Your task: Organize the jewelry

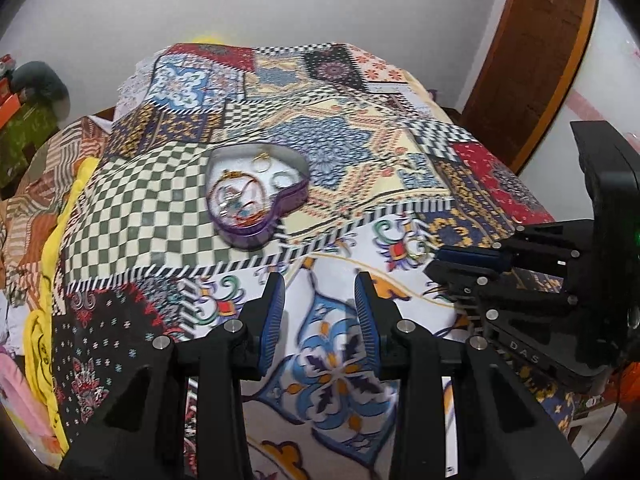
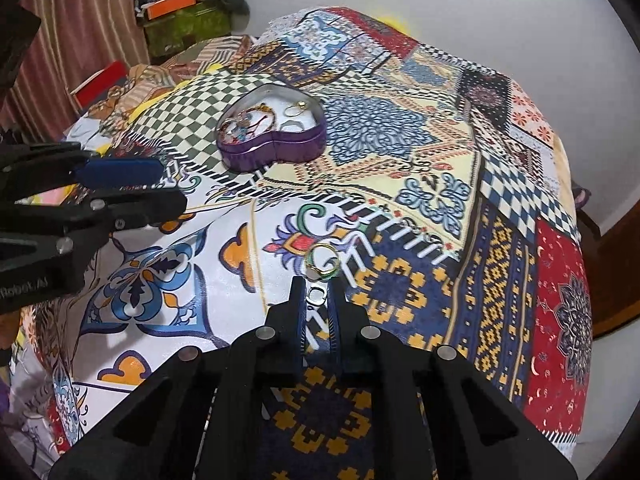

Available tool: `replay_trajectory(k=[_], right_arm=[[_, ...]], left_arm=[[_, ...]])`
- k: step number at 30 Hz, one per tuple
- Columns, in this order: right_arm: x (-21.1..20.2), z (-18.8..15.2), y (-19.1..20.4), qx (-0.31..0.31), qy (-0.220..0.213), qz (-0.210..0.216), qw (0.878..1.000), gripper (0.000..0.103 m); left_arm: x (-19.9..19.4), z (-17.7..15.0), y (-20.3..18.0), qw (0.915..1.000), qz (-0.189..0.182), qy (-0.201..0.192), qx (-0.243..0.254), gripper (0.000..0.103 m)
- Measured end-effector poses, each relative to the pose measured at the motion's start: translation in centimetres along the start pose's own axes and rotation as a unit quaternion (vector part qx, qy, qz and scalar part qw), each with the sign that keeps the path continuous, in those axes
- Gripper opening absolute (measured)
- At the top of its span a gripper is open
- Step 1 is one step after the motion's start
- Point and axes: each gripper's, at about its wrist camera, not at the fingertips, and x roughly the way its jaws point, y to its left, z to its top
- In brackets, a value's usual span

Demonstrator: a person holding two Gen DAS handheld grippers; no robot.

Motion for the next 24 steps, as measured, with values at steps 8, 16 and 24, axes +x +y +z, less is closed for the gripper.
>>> replay_trajectory(k=[8,16,24], right_arm=[[-2.0,-0.6,-3.3,0.043,-0.021,-0.012,0.999,0.009],[-2.5,-1.2,-5.0,0.067,-0.031,-0.016,0.997,0.009],[-3.0,-1.2,-5.7,0.079,-0.044,-0.005,0.996,0.009]], left_arm=[[1.7,0.7,-3.2,0.9994,-0.018,0.005,0.028,0.035],[4.1,1.1,-5.8,0.9978,-0.042,0.020,0.047,0.035],[5.7,1.6,-6.3,0.9975,-0.041,0.031,0.048,0.030]])
